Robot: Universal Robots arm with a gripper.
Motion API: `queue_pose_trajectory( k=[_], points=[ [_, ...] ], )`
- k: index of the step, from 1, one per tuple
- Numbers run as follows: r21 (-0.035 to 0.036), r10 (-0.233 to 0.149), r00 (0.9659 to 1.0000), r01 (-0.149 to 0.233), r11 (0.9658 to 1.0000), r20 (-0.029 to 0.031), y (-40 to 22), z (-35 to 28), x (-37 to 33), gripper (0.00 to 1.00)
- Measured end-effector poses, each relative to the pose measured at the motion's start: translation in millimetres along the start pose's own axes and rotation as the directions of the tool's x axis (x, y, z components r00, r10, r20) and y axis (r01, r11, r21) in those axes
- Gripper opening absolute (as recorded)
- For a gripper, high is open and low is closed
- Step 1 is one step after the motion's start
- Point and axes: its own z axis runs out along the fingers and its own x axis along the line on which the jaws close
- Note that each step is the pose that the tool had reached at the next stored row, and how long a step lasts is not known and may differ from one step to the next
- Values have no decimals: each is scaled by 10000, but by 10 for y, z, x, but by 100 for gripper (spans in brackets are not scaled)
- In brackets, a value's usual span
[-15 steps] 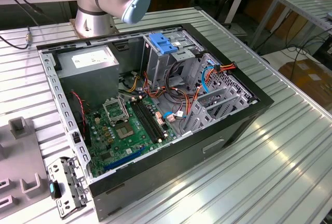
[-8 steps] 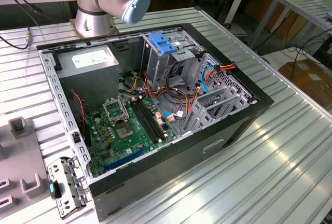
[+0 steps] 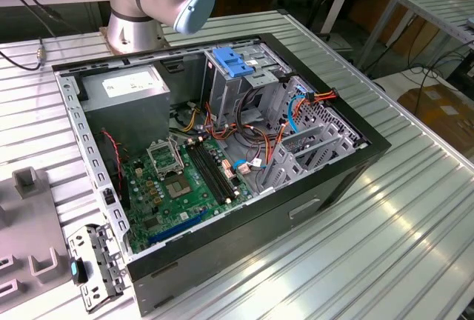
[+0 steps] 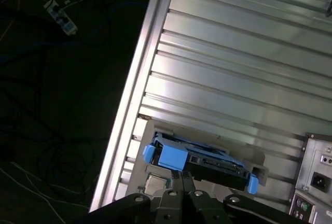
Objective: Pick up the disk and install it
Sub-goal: 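Pick up the disk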
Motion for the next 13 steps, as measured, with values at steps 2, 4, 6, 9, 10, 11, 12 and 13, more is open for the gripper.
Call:
queue_pose_trajectory(
  k=[2, 4, 6, 9, 10, 11, 12, 13],
  points=[
    [-1, -162, 9999, 162, 9999, -6, 0, 0, 0, 11],
    [-3, -341, 9994, 341, 9994, -15, 0, 0, 0, 11],
    [-4, -442, 9990, 442, 9990, -19, 0, 0, 0, 11],
    [-6, -653, 9979, 653, 9979, -28, 0, 0, 0, 11],
    [-8, -811, 9967, 811, 9967, -34, 0, 0, 0, 11],
    [-11, -1050, 9945, 1050, 9945, -45, 0, 0, 0, 11],
    [-13, -1220, 9925, 1220, 9925, -52, 0, 0, 0, 11],
    [-16, -1397, 9902, 1397, 9902, -59, 0, 0, 0, 11]
  ],
)
